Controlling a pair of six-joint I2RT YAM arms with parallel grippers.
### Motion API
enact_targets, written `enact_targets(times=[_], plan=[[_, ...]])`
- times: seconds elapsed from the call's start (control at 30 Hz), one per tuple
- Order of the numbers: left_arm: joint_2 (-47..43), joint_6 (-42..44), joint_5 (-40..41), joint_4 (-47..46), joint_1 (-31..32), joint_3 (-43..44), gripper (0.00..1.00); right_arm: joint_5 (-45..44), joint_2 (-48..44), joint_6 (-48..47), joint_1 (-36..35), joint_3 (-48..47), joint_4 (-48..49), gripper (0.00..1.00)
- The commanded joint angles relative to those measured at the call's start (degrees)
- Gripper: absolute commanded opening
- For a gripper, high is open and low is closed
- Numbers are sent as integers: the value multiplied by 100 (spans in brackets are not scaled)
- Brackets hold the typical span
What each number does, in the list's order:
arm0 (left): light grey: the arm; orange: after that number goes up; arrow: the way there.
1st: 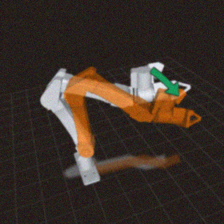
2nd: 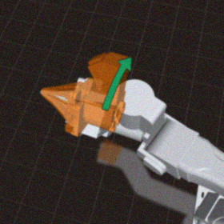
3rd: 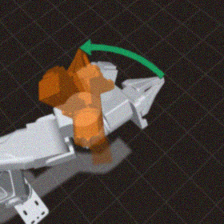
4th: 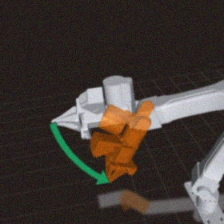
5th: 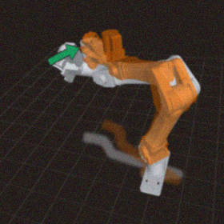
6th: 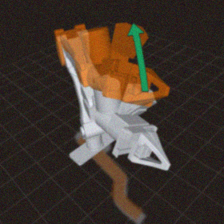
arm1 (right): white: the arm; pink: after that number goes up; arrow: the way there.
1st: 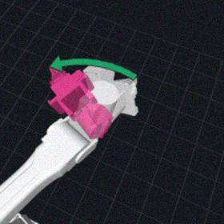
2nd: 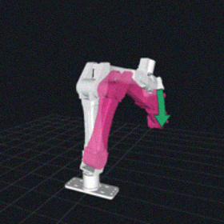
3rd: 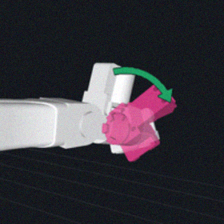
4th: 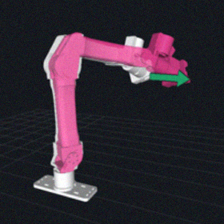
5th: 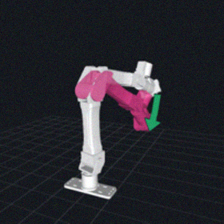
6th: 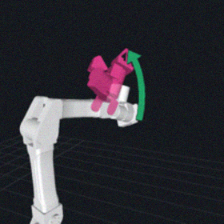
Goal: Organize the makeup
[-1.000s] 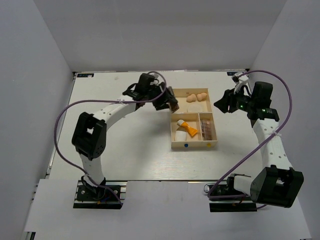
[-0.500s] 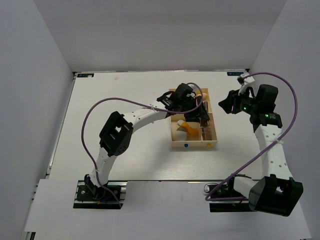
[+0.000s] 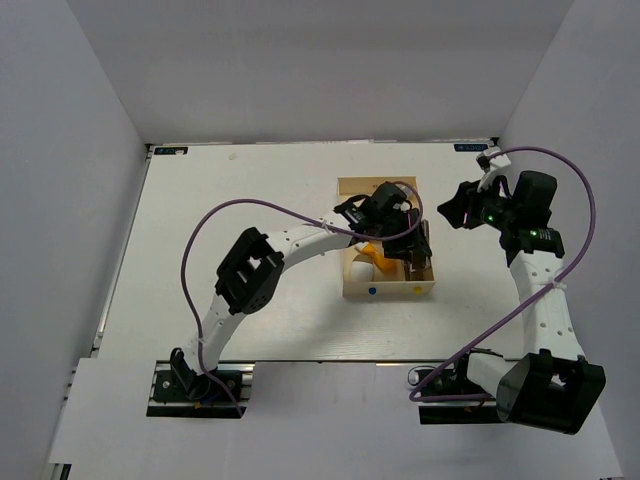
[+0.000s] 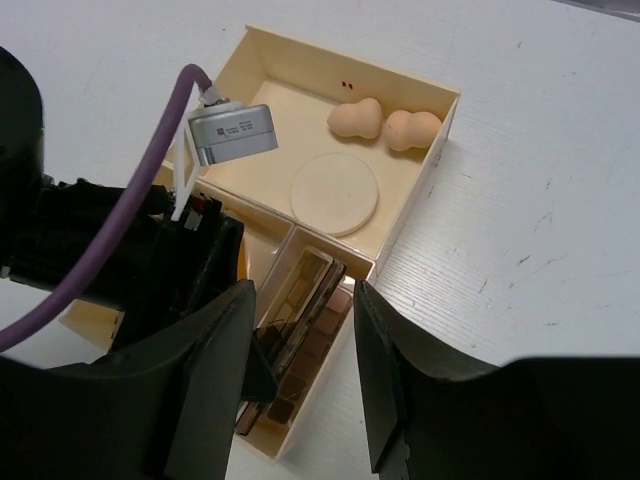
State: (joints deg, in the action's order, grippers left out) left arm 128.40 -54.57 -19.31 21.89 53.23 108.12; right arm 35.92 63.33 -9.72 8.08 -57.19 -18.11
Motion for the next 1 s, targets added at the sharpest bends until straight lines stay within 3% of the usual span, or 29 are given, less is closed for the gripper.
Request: enact_targets(times=[0.0, 0.2, 0.33, 0.37, 0.6, 0.7, 0.77, 0.9, 0.97], plan=[[-87, -28, 234, 236, -6, 271, 44, 20, -163, 40, 54, 50, 211, 50], [-96, -10, 393, 386, -6, 324, 71, 64, -181, 49, 71, 68, 229, 51], [-113, -28, 428, 413, 47, 342, 75, 90, -181, 66, 71, 68, 238, 51], [-122, -19, 428, 421, 47, 350, 86, 99, -172, 66, 71, 68, 238, 51], [-368, 68, 586, 299, 47, 377, 88, 178, -207, 40, 71, 41, 185, 52], [-754, 279, 727, 158, -76, 133, 87, 327, -225, -57, 71, -29, 62, 58], [-1254, 455, 727, -157, -154, -254, 87, 363, -259, -74, 71, -82, 27, 68], [-2370, 719, 929, -895, -452, -1911, 98, 319, -286, -4, 80, -126, 9, 88], [-2985, 737, 1025, -1239, -577, -2389, 98, 153, -260, 118, 63, -161, -17, 89]])
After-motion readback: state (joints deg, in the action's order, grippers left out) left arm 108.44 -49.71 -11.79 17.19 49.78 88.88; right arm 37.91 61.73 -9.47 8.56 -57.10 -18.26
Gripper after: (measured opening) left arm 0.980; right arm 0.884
